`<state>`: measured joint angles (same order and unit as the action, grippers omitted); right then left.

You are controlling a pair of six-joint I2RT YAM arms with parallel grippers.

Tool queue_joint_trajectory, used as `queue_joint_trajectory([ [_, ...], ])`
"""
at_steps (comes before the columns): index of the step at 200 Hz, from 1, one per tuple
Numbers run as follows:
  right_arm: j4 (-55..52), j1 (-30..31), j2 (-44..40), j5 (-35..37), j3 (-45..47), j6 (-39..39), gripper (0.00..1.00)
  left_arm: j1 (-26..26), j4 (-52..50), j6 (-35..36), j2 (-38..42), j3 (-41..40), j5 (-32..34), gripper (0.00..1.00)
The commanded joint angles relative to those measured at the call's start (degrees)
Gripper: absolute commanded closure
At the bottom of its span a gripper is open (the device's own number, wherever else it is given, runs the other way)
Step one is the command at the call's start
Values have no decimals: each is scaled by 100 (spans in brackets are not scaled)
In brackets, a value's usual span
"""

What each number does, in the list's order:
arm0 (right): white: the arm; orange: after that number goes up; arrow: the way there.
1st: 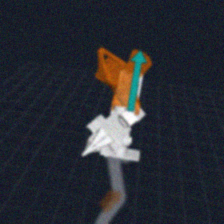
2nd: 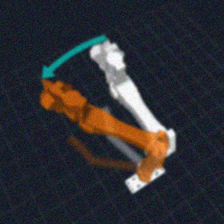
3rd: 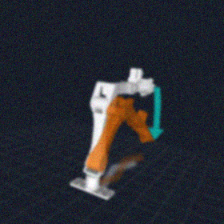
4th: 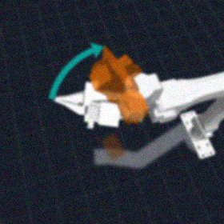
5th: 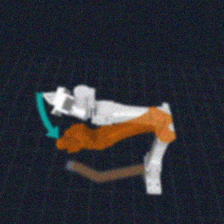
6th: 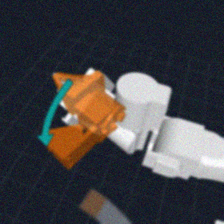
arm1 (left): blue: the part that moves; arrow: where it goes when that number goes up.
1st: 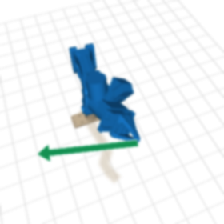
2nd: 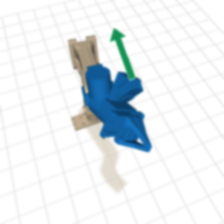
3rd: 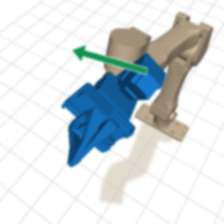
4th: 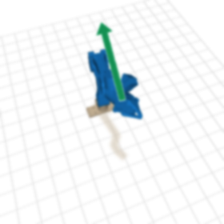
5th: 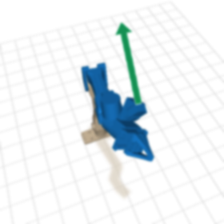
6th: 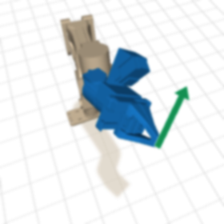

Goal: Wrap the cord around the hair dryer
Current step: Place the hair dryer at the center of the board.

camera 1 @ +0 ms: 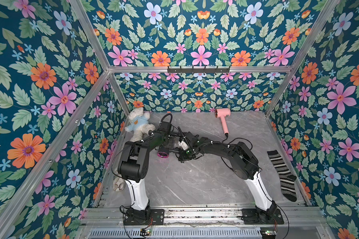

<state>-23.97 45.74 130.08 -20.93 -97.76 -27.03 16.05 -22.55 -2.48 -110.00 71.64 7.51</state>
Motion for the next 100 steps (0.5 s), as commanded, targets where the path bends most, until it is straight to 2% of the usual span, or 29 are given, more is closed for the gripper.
queue_joint_trajectory([
  [1, -514, -17, -98, 528, 28, -53, 70, -50, -459, 362, -127, 5, 506, 6],
  [9, -578, 1, -156, 537, 37, -56, 65, -50, -483, 362, -132, 53, 484, 1],
  [28, -679, 23, -324, 533, 104, -104, 56, -51, -589, 345, -197, 202, 471, 1],
  [72, -1010, 19, -720, 467, 47, -103, 50, -52, -696, 316, -171, 389, 634, 1],
  [100, -1305, 10, -1256, 431, 2, -3, 44, -51, -844, 364, 23, 605, 676, 1],
])
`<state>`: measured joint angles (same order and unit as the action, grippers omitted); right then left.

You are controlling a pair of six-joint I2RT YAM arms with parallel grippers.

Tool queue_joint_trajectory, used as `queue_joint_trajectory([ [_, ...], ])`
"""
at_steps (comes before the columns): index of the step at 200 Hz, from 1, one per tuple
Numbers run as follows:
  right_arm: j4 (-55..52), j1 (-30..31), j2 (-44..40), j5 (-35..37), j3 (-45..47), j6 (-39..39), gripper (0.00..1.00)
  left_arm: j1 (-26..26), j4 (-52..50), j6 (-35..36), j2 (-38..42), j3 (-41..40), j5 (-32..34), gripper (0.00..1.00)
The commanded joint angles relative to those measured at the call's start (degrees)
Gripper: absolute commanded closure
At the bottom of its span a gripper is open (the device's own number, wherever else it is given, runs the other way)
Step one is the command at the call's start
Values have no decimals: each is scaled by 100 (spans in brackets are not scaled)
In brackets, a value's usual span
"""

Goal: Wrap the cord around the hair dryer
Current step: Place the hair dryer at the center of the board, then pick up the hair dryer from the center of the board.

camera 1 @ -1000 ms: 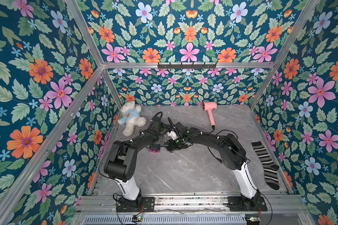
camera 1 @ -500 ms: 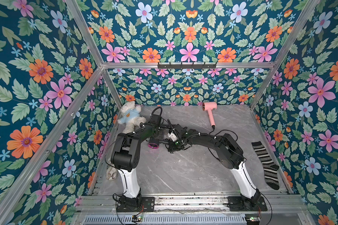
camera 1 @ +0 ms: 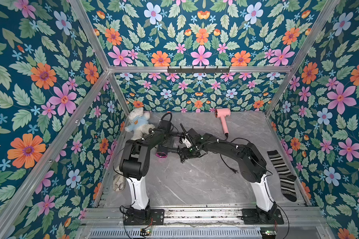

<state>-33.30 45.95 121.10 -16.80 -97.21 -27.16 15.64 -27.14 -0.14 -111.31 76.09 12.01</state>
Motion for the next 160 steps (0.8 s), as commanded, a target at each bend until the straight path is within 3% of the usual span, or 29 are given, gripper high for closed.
queue_joint_trajectory([
  [1, -380, -19, -376, 14, -48, 9, 43, -9, -391, 129, 162, 168, 224, 1],
  [41, -847, -546, -1167, 367, 205, 280, 38, 0, -509, 122, 371, 449, 32, 1],
  [84, -1130, -1999, -1556, 795, 516, 849, 31, -6, -113, -65, 679, 552, -536, 1],
  [109, -1245, -2754, -1058, 1092, 145, 1209, 26, 0, -46, -65, 1092, 630, -644, 1],
  [160, -1428, -3223, 455, 1922, -1327, 1600, 26, 51, -39, -126, 2360, 6, -864, 1],
])
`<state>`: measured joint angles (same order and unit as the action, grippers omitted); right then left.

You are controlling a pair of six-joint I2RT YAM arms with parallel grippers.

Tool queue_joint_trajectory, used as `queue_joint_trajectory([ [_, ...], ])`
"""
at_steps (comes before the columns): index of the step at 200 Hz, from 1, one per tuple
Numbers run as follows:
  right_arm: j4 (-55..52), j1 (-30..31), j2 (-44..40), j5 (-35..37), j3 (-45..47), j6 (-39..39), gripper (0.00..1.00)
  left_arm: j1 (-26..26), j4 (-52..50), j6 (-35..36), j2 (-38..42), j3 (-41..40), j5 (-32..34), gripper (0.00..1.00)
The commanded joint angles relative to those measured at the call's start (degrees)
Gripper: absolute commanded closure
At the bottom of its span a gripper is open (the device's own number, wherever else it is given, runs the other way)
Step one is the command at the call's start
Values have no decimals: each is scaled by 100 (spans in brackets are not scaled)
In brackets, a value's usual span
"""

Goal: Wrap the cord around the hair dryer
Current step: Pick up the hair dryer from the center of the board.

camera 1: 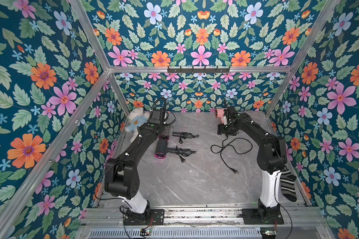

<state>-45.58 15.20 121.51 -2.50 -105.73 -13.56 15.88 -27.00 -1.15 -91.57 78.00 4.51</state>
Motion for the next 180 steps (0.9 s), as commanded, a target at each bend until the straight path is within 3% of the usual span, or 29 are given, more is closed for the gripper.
queue_joint_trajectory([
  [1, -210, -153, 442, 493, -496, 245, 26, 28, -65, -26, 399, -191, -112, 1],
  [34, -332, -223, 1118, 828, -1228, 363, 25, 107, -160, -159, 1185, -810, -269, 1],
  [93, -1007, -420, 2343, 356, -2832, 399, 30, 138, -291, -520, 1947, -1277, -707, 1],
  [119, -1154, -419, 2613, 287, -3077, 485, 35, 166, -408, -531, 2037, -1411, -592, 1],
  [140, -989, -420, 2515, 265, -2813, 545, 49, 172, -489, -522, 2077, -1447, -544, 1],
  [166, -693, -421, 2180, 202, -2252, 671, 75, 177, -538, -531, 2125, -1475, -476, 1],
  [180, -684, -415, 2006, 180, -2068, 779, 79, 185, -584, -550, 2141, -1443, -452, 1],
])
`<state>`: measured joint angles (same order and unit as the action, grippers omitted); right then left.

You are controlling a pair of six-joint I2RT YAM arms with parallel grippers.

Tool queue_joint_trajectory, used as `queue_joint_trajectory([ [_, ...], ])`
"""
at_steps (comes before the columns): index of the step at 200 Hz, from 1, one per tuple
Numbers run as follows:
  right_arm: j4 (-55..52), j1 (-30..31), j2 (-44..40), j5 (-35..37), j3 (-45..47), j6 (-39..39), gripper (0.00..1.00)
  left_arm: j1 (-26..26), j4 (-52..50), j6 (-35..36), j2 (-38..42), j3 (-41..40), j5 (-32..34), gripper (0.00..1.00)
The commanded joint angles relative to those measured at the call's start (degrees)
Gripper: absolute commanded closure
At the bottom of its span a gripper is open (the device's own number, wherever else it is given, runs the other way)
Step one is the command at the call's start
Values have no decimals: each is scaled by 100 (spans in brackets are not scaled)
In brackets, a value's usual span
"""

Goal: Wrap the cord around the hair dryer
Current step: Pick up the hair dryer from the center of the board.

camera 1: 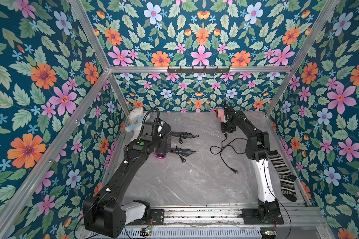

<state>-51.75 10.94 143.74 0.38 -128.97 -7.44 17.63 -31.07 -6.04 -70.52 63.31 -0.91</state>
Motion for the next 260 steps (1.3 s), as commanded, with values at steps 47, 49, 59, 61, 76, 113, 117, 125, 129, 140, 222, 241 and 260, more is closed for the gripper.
queue_joint_trajectory([
  [47, 20, -27, -1292, -113, 990, 1084, 98, 85, -207, -93, 143, 150, 173, 1],
  [49, 47, -27, -1368, -141, 1054, 1137, 100, 88, -211, -95, 142, 167, 182, 1],
  [59, 237, -29, -1732, -274, 1410, 1376, 100, 131, -215, -107, 128, 219, 223, 1],
  [61, 273, -19, -1818, -299, 1486, 1408, 100, 143, -215, -118, 122, 233, 229, 1],
  [76, 580, -21, -2419, -546, 2111, 1642, 100, 249, -202, -189, 40, 351, 274, 1],
  [113, 1157, 185, -4050, -1471, 3880, 2281, 100, 711, -89, -214, -294, 718, 543, 1],
  [117, 1148, 265, -4202, -1542, 4042, 2427, 100, 746, -84, -191, -346, 765, 552, 1],
  [125, 1054, 509, -4464, -1601, 4313, 2787, 100, 819, -83, -132, -456, 858, 548, 1],
  [129, 1010, 653, -4582, -1611, 4448, 2971, 100, 857, -88, -106, -509, 903, 548, 1],
  [140, 923, 1058, -4818, -1558, 4780, 3319, 100, 952, -115, 10, -655, 1034, 547, 1],
  [222, 586, 2792, -5445, -984, 5357, 3785, 100, 1168, 185, 65, -1340, 1289, 111, 1],
  [241, 747, 3017, -5423, -623, 5441, 3790, 100, 1171, 190, 32, -1607, 1354, 64, 1],
  [260, 985, 3219, -5427, -269, 5543, 3819, 100, 1171, 62, -5, -1927, 1467, -24, 1],
])
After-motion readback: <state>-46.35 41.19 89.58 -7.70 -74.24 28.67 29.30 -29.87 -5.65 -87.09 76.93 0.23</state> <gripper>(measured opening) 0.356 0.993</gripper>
